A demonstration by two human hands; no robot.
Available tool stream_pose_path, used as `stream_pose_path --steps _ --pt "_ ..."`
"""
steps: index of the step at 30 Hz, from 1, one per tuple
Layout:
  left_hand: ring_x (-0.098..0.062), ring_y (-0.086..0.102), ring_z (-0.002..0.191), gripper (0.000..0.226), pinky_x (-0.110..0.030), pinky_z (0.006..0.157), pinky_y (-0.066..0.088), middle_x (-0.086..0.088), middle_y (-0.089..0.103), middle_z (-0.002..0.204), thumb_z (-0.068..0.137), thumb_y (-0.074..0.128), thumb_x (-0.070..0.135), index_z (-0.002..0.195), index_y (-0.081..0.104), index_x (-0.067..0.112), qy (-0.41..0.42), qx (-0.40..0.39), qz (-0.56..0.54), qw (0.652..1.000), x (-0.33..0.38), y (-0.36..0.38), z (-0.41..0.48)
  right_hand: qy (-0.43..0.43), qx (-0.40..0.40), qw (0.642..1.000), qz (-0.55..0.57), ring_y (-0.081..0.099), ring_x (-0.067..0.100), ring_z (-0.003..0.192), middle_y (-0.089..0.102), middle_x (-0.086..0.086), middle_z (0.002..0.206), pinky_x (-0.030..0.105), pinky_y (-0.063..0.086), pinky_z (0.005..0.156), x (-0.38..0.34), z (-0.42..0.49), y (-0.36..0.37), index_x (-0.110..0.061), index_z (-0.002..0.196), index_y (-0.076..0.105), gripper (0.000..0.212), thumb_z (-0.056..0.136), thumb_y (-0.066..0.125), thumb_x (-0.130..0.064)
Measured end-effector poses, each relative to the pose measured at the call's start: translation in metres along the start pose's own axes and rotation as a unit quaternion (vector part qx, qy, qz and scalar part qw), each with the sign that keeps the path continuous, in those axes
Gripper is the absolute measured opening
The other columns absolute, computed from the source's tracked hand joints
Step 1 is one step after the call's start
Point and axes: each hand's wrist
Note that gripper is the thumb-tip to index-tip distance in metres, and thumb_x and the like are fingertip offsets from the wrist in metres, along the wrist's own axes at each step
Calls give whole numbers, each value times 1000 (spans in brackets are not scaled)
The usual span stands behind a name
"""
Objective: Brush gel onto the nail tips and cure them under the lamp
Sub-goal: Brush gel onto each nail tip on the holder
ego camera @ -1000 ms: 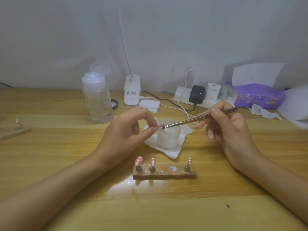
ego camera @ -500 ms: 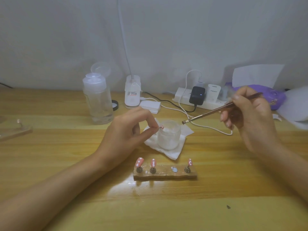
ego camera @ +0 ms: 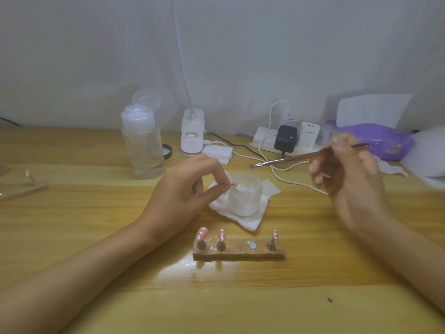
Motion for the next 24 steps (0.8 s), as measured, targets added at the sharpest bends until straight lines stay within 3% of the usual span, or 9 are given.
stream_pose_path --steps 3,5,10,24 --pt "-14 46 55 11 -16 54 34 15 60 89 89 73 19 83 64 22 0 0 2 1000 1 0 0 109 21 993 35 50 8 45 63 2 56 15 40 42 12 -7 8 -17 78 53 21 85 57 -37" --pt "-14 46 54 9 -16 54 33 14 60 90 89 72 21 83 65 22 -1 -1 -1 1000 1 0 0 137 18 990 40 50 7 45 65 2 59 15 41 42 16 -8 10 -18 78 55 21 84 58 -38" --pt "-14 44 53 10 -15 55 33 14 60 90 89 72 20 83 65 22 -3 -4 -10 1000 -1 1 0 125 -21 992 30 52 11 47 67 6 63 17 43 46 19 -10 13 -16 81 52 22 87 56 -37" --pt "-12 45 49 10 -14 54 32 16 60 87 88 72 24 81 65 24 -25 -2 -21 999 1 0 -1 80 7 997 16 53 14 47 66 10 63 20 46 48 19 -12 10 -17 77 50 23 98 51 -25"
Point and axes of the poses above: each hand's wrist, its own z-axis towards the middle knuckle, its own y-axis out of the palm, x = y × z
